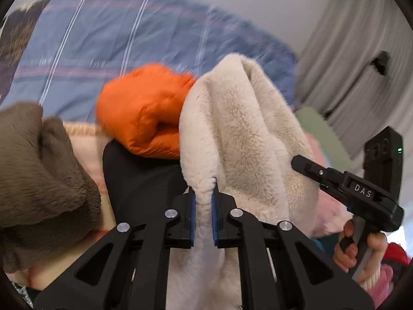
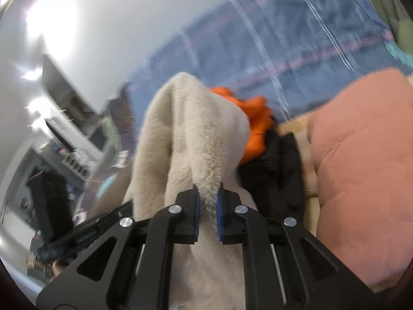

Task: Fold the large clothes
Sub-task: 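Grasp the cream hood with both grippers, then lift the cream hood and fold it down onto the hoodie body with both grippers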

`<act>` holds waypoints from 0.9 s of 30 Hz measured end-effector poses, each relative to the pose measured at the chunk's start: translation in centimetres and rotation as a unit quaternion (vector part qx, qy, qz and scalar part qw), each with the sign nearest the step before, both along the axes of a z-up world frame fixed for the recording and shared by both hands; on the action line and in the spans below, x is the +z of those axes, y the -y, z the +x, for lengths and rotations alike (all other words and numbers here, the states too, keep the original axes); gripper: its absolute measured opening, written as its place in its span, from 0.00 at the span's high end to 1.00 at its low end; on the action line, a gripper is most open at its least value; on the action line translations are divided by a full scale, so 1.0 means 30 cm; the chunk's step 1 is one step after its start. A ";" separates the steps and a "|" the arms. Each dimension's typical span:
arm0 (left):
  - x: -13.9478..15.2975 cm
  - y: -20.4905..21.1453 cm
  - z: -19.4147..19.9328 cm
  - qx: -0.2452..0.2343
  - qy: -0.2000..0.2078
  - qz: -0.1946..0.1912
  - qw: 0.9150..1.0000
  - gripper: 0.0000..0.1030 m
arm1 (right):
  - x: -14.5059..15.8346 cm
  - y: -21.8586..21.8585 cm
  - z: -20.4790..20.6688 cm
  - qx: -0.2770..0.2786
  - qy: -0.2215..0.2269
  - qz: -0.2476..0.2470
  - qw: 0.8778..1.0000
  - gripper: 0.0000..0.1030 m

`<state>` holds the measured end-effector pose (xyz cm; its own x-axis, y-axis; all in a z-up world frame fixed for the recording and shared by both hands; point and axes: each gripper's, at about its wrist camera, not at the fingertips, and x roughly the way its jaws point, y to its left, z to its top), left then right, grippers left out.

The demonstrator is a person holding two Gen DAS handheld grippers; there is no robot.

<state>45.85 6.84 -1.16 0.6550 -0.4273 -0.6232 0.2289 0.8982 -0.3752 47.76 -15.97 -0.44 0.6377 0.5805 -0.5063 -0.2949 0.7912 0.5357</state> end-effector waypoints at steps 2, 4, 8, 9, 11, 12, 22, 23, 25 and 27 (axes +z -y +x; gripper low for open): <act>0.068 -0.011 -0.158 -0.030 0.038 -0.012 0.999 0.91 | 0.071 0.019 -0.184 0.041 0.061 -0.016 0.997 0.90; 0.098 -0.023 -0.315 -0.056 0.071 -0.006 0.996 0.91 | 0.093 0.058 -0.369 0.071 0.107 -0.034 0.991 0.90; 0.048 -0.074 -0.716 -0.093 0.114 0.022 0.989 0.85 | -0.021 0.195 -0.780 0.086 0.144 -0.097 0.981 0.56; 0.021 -0.099 -0.804 -0.087 0.116 0.030 0.989 0.76 | -0.065 0.227 -0.838 0.077 0.135 -0.111 0.982 0.30; -0.025 -0.165 -0.940 -0.068 0.113 0.036 0.991 0.58 | -0.166 0.317 -0.992 0.051 0.102 -0.128 0.985 0.27; -0.041 -0.191 -1.004 -0.057 0.112 0.035 0.991 0.56 | -0.216 0.370 -1.062 0.039 0.071 -0.126 0.989 0.27; -0.126 -0.185 -1.205 -0.029 0.030 -0.010 0.999 0.35 | -0.216 0.444 -1.231 -0.033 0.020 -0.083 0.996 0.21; -0.150 -0.169 -1.211 -0.037 0.018 -0.021 0.999 0.35 | -0.220 0.411 -1.228 -0.025 0.017 -0.085 0.996 0.21; -0.181 -0.108 -1.202 -0.052 -0.007 -0.043 0.998 0.35 | -0.254 0.357 -1.208 -0.001 0.002 -0.061 0.998 0.21; -0.212 -0.045 -1.189 -0.072 -0.033 -0.050 0.996 0.31 | -0.315 0.253 -1.166 0.035 -0.055 -0.058 0.996 0.21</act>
